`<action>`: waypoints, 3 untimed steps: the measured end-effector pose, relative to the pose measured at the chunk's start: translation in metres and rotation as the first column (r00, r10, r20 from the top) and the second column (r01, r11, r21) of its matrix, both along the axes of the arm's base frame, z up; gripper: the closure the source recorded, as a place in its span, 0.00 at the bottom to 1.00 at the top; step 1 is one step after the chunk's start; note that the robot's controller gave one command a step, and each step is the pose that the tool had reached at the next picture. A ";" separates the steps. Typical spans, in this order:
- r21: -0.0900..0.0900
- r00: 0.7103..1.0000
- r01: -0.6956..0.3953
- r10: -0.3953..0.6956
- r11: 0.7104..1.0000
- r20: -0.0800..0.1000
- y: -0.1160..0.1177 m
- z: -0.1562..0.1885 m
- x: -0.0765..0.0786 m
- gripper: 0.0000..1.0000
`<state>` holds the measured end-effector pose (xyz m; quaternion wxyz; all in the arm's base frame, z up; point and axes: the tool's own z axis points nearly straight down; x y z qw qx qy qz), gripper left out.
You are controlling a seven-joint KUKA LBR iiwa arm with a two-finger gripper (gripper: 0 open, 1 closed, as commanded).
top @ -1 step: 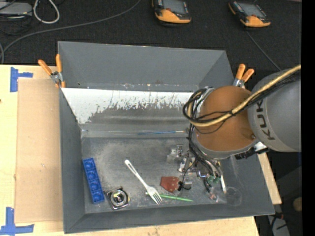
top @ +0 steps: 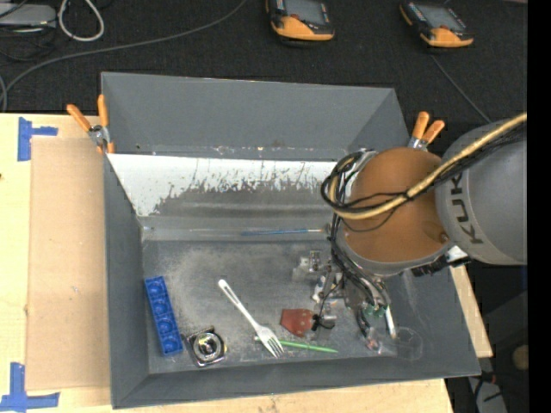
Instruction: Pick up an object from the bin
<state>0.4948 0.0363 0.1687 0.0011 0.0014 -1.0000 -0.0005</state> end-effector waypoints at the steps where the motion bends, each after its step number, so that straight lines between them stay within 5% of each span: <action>1: 0.001 0.999 0.032 -0.032 0.999 0.000 -0.029 -0.085 0.003 0.00; 2: 0.003 0.992 0.124 -0.124 0.992 0.006 -0.032 -0.104 0.001 0.00; 3: 0.002 0.997 0.082 -0.082 0.997 -0.001 -0.011 -0.068 -0.012 0.00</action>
Offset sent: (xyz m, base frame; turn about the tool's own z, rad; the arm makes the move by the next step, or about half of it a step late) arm 0.0006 -0.0323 -0.0987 0.1392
